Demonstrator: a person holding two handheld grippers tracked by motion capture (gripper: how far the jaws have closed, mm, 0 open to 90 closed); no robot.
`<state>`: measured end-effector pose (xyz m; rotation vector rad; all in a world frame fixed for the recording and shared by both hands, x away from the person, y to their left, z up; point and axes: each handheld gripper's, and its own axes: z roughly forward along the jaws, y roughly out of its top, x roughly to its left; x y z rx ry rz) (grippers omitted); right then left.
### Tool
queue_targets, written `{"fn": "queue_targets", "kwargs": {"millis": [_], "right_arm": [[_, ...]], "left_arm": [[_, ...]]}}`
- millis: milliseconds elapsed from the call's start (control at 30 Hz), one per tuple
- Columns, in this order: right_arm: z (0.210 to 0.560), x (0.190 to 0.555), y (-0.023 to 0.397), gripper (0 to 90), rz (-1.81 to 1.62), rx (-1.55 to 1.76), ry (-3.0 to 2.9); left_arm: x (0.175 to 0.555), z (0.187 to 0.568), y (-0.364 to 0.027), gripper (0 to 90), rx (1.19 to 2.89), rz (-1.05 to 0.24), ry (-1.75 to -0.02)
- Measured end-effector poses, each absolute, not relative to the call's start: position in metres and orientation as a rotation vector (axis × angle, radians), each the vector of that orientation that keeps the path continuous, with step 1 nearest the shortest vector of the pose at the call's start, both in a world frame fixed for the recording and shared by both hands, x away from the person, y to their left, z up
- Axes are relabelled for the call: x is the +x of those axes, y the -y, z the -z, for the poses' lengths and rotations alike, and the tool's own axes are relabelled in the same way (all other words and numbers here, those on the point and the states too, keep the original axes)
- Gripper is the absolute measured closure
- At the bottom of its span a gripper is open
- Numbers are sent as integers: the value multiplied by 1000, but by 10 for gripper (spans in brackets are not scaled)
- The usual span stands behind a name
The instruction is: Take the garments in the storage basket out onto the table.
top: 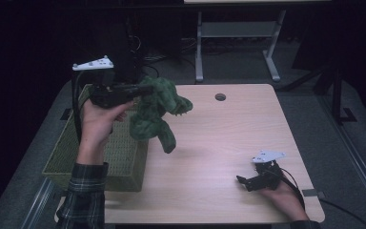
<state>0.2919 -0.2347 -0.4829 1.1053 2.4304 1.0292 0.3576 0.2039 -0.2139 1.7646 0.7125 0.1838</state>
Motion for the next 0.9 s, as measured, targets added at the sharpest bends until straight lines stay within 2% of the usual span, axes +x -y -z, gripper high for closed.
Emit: {"fn": "queue_targets", "kwargs": {"millis": [367,900], "right_arm": [[483,292,235,27,-1030,1109,-2430],[483,292,235,27,-1031,1106,-2429]], "left_arm": [[363,232,-151,875,1818,-161,-667],[365,290,-84,874,1876,-95,-662]]}}
